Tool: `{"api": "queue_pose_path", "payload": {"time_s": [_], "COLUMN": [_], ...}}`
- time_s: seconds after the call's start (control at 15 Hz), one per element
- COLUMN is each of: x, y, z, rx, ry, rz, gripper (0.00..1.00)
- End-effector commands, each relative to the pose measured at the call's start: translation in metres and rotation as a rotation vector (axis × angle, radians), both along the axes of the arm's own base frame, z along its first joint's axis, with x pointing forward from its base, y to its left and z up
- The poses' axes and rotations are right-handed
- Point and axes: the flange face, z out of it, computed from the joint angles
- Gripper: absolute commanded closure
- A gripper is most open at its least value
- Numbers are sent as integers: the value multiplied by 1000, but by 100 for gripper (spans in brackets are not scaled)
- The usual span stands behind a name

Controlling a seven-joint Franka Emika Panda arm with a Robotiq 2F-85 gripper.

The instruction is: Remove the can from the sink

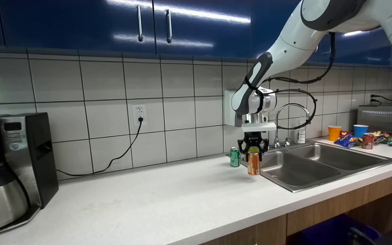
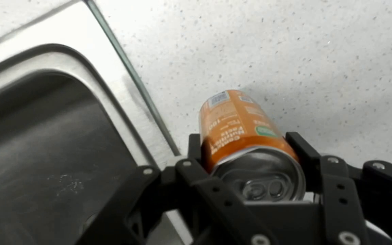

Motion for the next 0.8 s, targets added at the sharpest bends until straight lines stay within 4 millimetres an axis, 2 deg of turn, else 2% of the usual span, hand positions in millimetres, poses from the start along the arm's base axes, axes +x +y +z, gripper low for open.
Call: {"api": "queue_pose_path", "payload": {"time_s": [0.0, 0.27, 0.73], "x": [-6, -10, -16], "y": [24, 39, 40], "z": [8, 6, 0], "rx": [0, 7, 8], "ry": [-2, 8, 11], "rz": [63, 83, 82], "gripper": [62, 62, 62]}}
